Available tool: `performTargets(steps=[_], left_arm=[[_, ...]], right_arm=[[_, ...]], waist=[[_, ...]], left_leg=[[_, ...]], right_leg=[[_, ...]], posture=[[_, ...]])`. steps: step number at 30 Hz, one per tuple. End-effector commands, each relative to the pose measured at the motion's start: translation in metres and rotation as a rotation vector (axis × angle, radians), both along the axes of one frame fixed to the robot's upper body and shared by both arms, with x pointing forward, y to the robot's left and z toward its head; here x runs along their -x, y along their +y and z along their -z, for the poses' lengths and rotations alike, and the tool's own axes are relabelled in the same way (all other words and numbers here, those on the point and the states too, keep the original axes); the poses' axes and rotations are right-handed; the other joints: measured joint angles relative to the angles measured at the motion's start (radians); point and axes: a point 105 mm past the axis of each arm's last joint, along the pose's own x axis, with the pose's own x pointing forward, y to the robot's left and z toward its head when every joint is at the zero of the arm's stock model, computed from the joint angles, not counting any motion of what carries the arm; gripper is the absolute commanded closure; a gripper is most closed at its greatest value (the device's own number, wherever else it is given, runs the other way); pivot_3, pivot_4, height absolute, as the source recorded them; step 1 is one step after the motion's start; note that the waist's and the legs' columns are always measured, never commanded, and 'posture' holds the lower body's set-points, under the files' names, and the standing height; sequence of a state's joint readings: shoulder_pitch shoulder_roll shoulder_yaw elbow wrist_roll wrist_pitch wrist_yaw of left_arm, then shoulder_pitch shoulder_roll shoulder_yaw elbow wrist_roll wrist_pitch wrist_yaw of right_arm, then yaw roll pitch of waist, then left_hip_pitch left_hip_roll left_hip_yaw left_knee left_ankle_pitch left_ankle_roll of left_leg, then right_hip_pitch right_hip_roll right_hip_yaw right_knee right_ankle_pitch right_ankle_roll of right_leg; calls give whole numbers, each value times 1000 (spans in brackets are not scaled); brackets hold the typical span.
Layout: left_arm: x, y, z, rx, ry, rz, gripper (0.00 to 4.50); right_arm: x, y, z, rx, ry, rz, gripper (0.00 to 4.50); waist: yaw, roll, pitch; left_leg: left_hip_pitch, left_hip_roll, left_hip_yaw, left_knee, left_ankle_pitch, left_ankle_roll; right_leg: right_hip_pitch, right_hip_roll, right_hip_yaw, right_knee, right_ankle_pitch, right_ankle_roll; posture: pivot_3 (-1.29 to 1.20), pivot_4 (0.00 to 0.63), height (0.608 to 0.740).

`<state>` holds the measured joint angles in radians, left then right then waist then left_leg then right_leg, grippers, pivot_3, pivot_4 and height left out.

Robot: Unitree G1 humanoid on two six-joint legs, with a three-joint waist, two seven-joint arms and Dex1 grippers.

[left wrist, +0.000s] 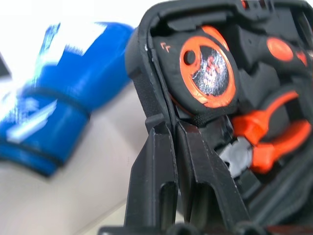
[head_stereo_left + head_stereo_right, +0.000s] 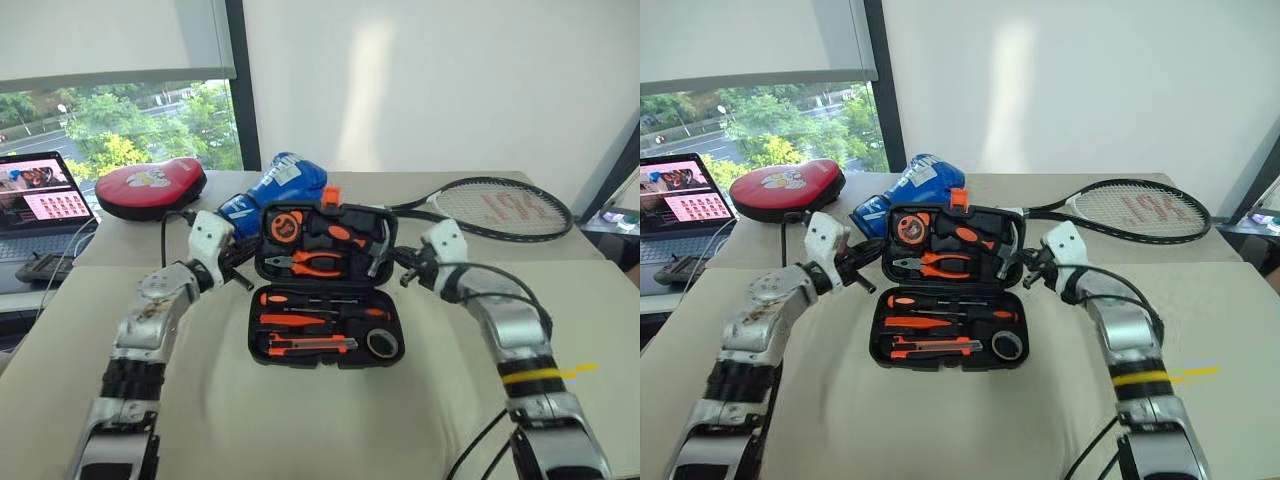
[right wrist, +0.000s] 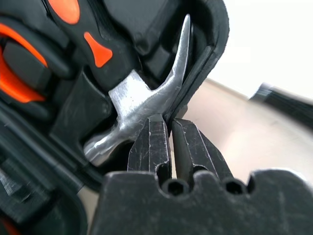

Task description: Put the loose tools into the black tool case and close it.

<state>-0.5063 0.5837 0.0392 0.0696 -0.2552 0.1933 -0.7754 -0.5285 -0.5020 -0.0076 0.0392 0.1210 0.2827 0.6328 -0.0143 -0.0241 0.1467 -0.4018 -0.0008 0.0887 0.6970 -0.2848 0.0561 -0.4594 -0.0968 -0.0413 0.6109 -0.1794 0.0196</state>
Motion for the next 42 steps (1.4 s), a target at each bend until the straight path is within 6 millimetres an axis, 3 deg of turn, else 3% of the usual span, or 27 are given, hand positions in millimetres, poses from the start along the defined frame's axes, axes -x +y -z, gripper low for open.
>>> performTargets(steps=[1, 3, 6, 7, 9, 14, 17, 19, 20, 23, 27, 29, 30, 34, 36, 38, 42], left_arm=[[40, -23, 10, -217, -80, 252, 4491], [52, -6, 32, -294, -25, 255, 4491], [57, 5, 41, -292, 16, 234, 4491], [59, 7, 44, -291, 32, 238, 4500], [64, 9, 44, -251, 54, 235, 4500], [90, 41, 56, -55, 392, 184, 2721], [102, 65, 54, 76, 565, 135, 1645], [101, 68, 43, 130, 581, 130, 1645], [99, 62, 33, 162, 574, 156, 1630], [96, 35, 9, 210, 560, 267, 2416], [93, -7, 11, 136, 545, 422, 3880], [84, -22, 16, 115, 523, 446, 4456], [79, -27, 18, 106, 513, 452, 4456], [65, -45, 34, 58, 529, 464, 4456], [58, -45, 71, -83, 592, 403, 4456], [56, -47, 89, -124, 621, 370, 4456], [49, -56, 94, -96, 630, 329, 4456]], right_arm=[[42, 27, -33, 66, -171, -158, 4500], [58, 21, -22, 135, -159, -160, 4500], [74, 16, -8, 275, -140, -191, 4500], [78, 15, -6, 273, -131, -189, 3866], [89, 11, 0, 276, -83, -213, 3460], [121, -12, 18, 312, 128, -219, 1701], [147, -32, 27, 315, 294, -228, 1667], [160, -38, 25, 281, 364, -242, 1667], [164, -35, 21, 246, 379, -258, 1948], [182, -12, 17, 132, 451, -374, 2775], [193, 29, 33, 38, 540, -501, 4162], [196, 42, 45, 25, 601, -532, 4500], [196, 46, 48, 31, 608, -540, 4500], [158, 42, 66, 73, 594, -375, 4500], [120, 28, 71, 138, 540, -214, 4500], [94, 19, 70, 164, 504, -96, 4500], [69, 16, 66, 173, 475, -15, 4500]], waist=[[1, 0, 0], [3, 0, 0], [2, 1, 0], [1, 1, 0], [1, 1, 0], [1, 0, 1], [4, -1, 2], [16, -2, 2], [21, -2, 2], [35, -3, 3], [37, -5, 2], [37, -4, 2], [36, -5, 2], [29, -6, 2], [26, -6, 2], [23, -7, 1], [26, -7, -1]], left_leg=[[-1, 0, 0, 0, 0, 0], [1, 0, 0, 0, 0, 1], [5, 1, 2, 1, -1, 2], [7, 1, 3, 2, -2, 4], [11, 1, 4, 2, -4, 7], [21, 5, 4, 2, -8, 14], [18, 8, 3, 3, -8, 12], [18, 8, 1, 4, -8, 12], [19, 8, 1, 5, -8, 12], [20, 8, 0, 7, -8, 12], [22, 9, 0, 8, -8, 12], [21, 8, 1, 7, -8, 12], [20, 7, 1, 7, -7, 11], [17, 7, 1, 8, -6, 10], [17, 5, 1, 8, -7, 11], [20, 4, 3, 9, -7, 11], [21, 5, 2, 9, -7, 14]], right_leg=[[0, 0, 0, -1, 0, 0], [2, 0, 0, -1, 0, 0], [5, -1, 2, -1, -1, 0], [5, -2, 2, -2, -1, 0], [9, -1, 3, -1, -1, 0], [20, 0, 2, -1, -3, -1], [18, 2, 2, 0, -3, -1], [19, 3, 1, -1, -3, -2], [20, 3, 0, -1, -4, -2], [22, 2, 1, -1, -8, 3], [23, 2, 1, -1, -3, -4], [23, 2, 3, 0, -3, -5], [22, 3, 2, 0, -4, -6], [20, 5, 2, 0, -3, -6], [20, 4, 2, 0, -4, -6], [22, 4, 3, -1, -4, -6], [24, 2, 4, 0, -6, -13]], posture=[[0, 150, 740], [0, 150, 740], [0, 150, 740], [0, 150, 740], [0, 150, 740], [0, 150, 740], [0, 150, 740], [0, 150, 740], [0, 150, 740], [0, 150, 740], [0, 150, 740], [0, 150, 740], [0, 150, 740], [0, 150, 740], [0, 150, 740], [0, 150, 740], [0, 150, 740]])
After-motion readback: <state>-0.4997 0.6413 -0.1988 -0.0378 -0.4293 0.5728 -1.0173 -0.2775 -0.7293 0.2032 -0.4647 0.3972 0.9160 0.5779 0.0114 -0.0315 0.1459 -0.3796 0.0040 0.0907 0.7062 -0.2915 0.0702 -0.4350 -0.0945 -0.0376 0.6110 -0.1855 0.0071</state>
